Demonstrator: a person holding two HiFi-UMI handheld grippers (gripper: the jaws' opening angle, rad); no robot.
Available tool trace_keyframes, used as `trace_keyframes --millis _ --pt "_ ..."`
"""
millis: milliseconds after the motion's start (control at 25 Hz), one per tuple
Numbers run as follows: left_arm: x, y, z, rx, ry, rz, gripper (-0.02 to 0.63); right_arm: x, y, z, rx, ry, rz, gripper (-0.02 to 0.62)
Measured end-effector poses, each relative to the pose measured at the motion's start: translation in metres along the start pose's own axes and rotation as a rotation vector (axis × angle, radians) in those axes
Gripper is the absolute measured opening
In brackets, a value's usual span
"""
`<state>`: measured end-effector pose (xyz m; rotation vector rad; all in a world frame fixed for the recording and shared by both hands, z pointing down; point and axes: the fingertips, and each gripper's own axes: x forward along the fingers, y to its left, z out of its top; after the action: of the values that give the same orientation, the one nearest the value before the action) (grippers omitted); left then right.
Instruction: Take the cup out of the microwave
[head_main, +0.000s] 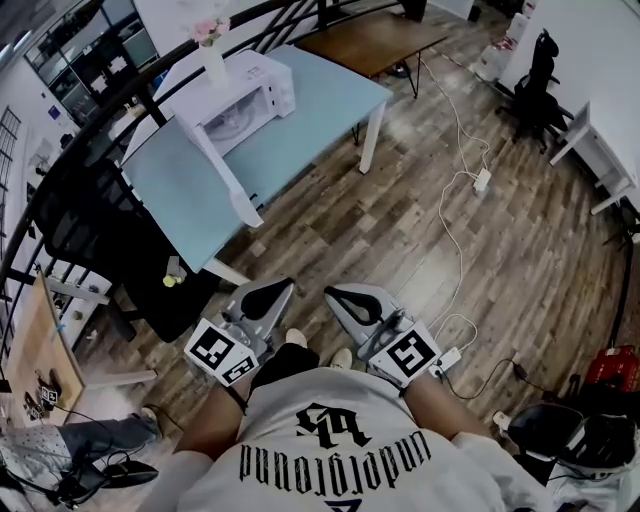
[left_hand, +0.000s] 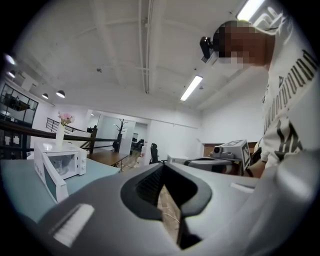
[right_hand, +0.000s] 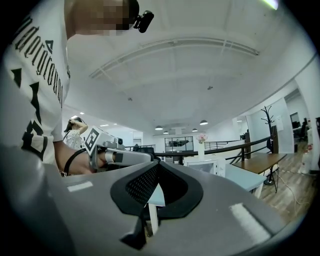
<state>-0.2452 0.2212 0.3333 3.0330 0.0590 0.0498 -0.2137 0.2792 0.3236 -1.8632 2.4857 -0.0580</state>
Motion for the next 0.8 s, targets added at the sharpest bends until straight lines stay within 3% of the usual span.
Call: trace_keyframes --millis 440,800 --pt "0.069 0.051 0.002 0.005 -0.004 -0.042 0.049 0.010 -0.080 -0.004 0.000 0.014 -0.071 0.003" --pt "0.105 0.147 0.037 0.025 -0.016 -0.033 0.049 0.097 -0.138 0.009 0.005 0.014 -0.043 0.003"
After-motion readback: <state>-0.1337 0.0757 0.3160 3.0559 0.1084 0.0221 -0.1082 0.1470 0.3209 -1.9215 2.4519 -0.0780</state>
